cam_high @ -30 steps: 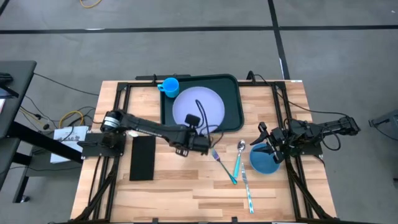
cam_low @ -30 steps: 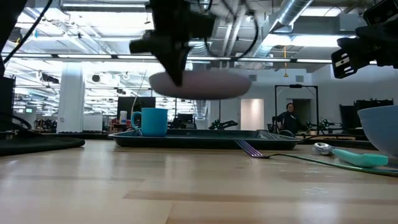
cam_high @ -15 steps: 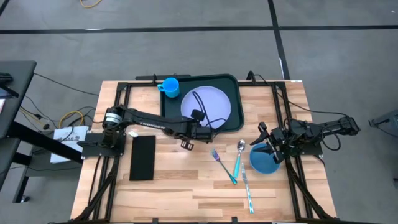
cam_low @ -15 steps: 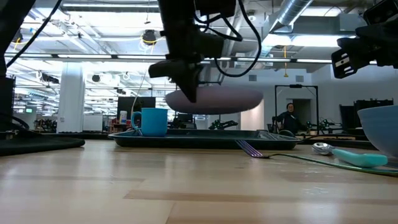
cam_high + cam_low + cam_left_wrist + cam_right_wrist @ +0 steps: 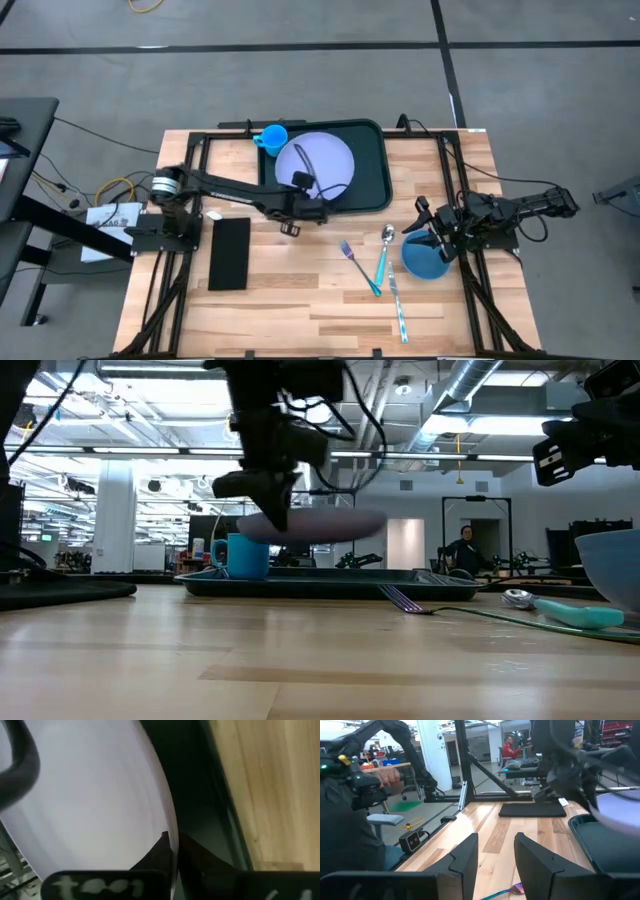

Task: Set up tray
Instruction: Put the purple plate on the black tray to the bottom right of the blue mug

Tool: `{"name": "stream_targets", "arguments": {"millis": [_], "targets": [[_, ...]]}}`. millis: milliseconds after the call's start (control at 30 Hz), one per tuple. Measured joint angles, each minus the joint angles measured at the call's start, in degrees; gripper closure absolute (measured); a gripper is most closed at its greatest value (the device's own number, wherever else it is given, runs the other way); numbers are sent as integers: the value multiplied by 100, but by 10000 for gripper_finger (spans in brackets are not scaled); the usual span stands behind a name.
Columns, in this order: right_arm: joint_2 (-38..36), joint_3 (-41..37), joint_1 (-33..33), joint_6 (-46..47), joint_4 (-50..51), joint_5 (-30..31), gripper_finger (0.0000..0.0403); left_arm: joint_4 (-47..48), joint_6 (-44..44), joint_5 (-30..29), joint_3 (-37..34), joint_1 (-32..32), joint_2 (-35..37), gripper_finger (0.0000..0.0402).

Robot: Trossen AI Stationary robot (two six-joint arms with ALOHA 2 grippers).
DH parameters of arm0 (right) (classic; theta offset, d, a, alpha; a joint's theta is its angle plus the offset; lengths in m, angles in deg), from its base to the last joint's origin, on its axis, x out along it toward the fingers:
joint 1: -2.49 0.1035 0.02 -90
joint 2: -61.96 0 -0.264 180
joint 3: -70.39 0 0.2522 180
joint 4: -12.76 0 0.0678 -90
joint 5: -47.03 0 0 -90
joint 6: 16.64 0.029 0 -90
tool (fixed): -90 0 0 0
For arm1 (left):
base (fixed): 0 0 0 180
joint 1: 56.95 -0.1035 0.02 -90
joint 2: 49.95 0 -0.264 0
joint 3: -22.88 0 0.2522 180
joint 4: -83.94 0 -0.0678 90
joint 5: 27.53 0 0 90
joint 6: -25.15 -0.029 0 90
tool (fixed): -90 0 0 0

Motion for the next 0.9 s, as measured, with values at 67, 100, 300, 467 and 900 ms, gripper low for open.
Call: {"name": "stream_targets", "arguments": {"millis": [67,100,300,467,900], "targets": [[0,-2,0,0,0,0,284,-376,-41,155,-329,23,372,401],[1,-1,1,0,1,0,284,-530,-64,261,-454,40,553,401],[2,0,0,0,2,0,284,-1162,-379,406,-663,79,848,401],[0,-1,2,0,2,0,284,-1180,-815,447,-736,-16,549,401],[0,0,2,-2,2,0,284,-1696,-1112,1000,-1200,-602,513,401]]}}
